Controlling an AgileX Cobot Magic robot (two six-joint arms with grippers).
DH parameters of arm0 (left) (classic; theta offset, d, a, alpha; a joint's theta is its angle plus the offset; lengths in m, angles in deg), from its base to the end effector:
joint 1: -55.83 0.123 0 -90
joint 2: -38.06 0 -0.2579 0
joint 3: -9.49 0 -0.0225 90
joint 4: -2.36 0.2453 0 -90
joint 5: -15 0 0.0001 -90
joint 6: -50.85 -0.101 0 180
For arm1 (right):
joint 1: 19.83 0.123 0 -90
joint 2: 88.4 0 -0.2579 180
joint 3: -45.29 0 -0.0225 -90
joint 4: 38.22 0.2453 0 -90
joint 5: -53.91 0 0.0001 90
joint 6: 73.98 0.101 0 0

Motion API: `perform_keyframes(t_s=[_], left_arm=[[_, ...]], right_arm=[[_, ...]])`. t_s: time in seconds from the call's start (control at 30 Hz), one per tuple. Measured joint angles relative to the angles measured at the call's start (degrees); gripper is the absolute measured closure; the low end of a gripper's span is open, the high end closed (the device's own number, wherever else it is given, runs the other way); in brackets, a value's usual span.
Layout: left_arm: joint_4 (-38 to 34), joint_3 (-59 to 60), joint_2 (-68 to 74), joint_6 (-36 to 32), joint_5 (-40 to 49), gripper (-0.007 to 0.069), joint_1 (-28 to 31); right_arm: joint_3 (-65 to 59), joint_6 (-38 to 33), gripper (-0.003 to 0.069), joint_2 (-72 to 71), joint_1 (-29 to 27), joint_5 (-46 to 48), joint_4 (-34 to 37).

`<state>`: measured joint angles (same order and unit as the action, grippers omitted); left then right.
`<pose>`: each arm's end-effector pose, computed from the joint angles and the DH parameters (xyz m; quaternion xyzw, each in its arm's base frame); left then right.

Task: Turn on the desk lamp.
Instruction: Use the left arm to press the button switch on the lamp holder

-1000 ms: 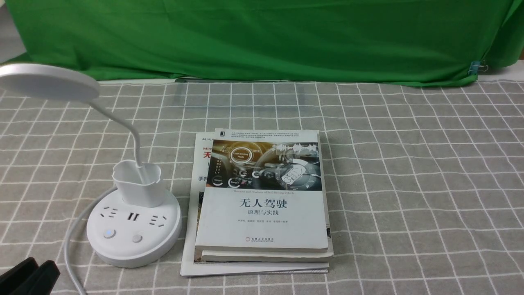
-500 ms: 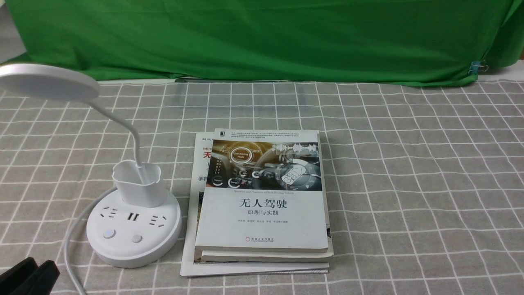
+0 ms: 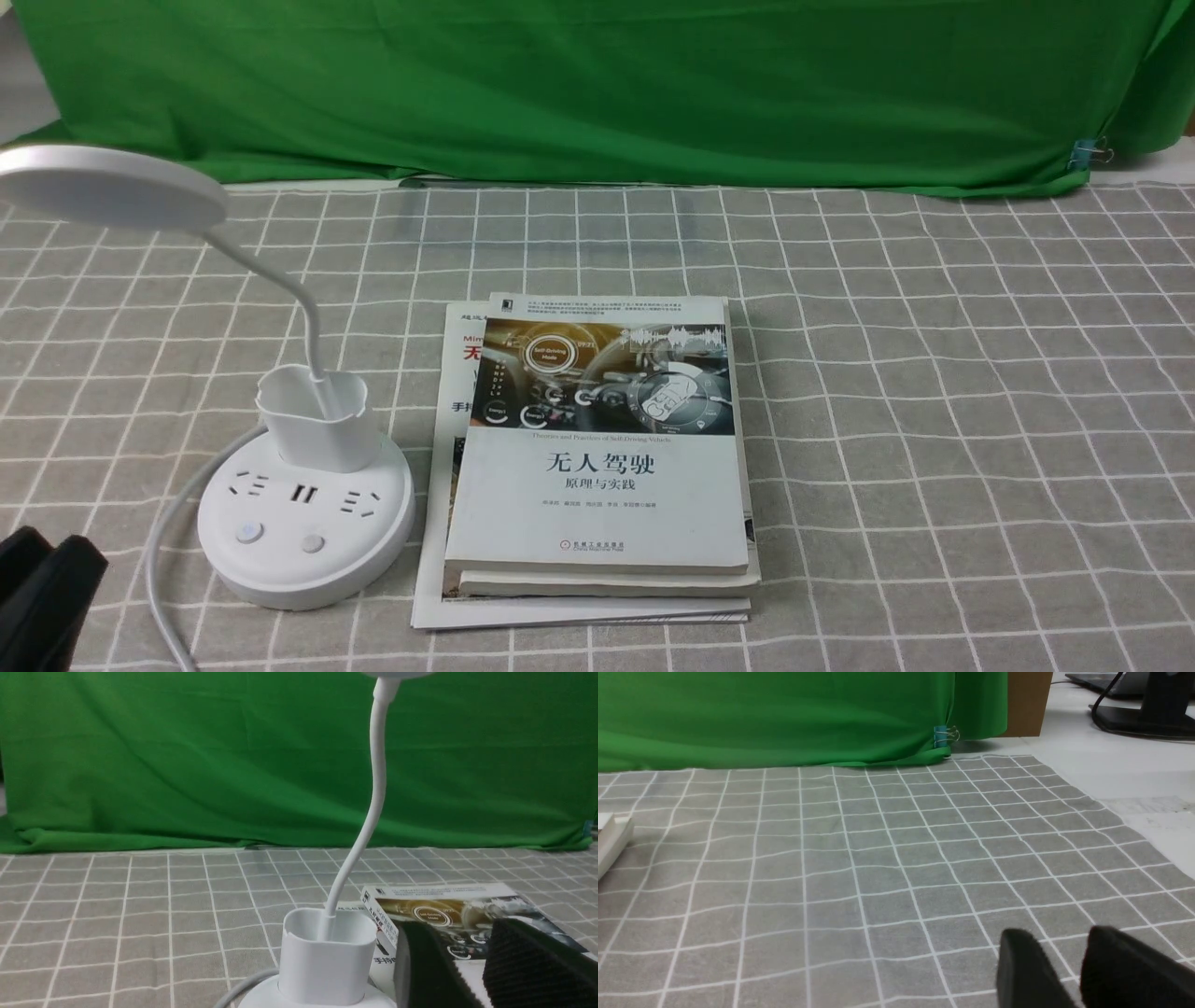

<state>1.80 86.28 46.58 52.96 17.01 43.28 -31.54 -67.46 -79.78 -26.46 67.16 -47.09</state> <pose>0.0864 -0.0193 0.2083 0.0596 0.6878 -0.0959 0.7171 0.0866 -0.0137 0.1884 0.0414 0.7567 -0.0631 0.6494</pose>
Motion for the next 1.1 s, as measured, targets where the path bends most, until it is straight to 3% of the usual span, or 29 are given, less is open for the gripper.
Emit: perform_keyframes(t_s=[0.2, 0.4, 0.63, 0.73, 0.87, 1.1], left_arm=[[-0.4, 0.1, 0.0, 0.4, -2.0, 0.0427, 0.0], [-3.7, -0.4, 0.0, 3.8, -14.1, 0.0424, 0.0], [-0.4, -16.0, 7.5, 3.7, 3.2, 0.0418, 0.0], [0.0, -26.9, 16.9, 3.8, 19.2, 0.0416, 0.0], [0.1, -31.4, 26.3, 3.7, 30.6, 0.041, 0.0], [-0.4, -31.9, 39.1, 3.4, 24.9, 0.0406, 0.0]], right_arm=[[0.0, 0.0, 0.0414, 0.0, 0.0, 0.0, 0.0], [0.0, 0.0, 0.0414, 0.0, 0.0, 0.0, 0.0], [0.0, 0.0, 0.0414, 0.0, 0.0, 0.0, 0.0], [0.0, 0.0, 0.0414, 0.0, 0.0, 0.0, 0.0], [0.0, 0.0, 0.0414, 0.0, 0.0, 0.0, 0.0], [0.0, 0.0, 0.0414, 0.0, 0.0, 0.0, 0.0]])
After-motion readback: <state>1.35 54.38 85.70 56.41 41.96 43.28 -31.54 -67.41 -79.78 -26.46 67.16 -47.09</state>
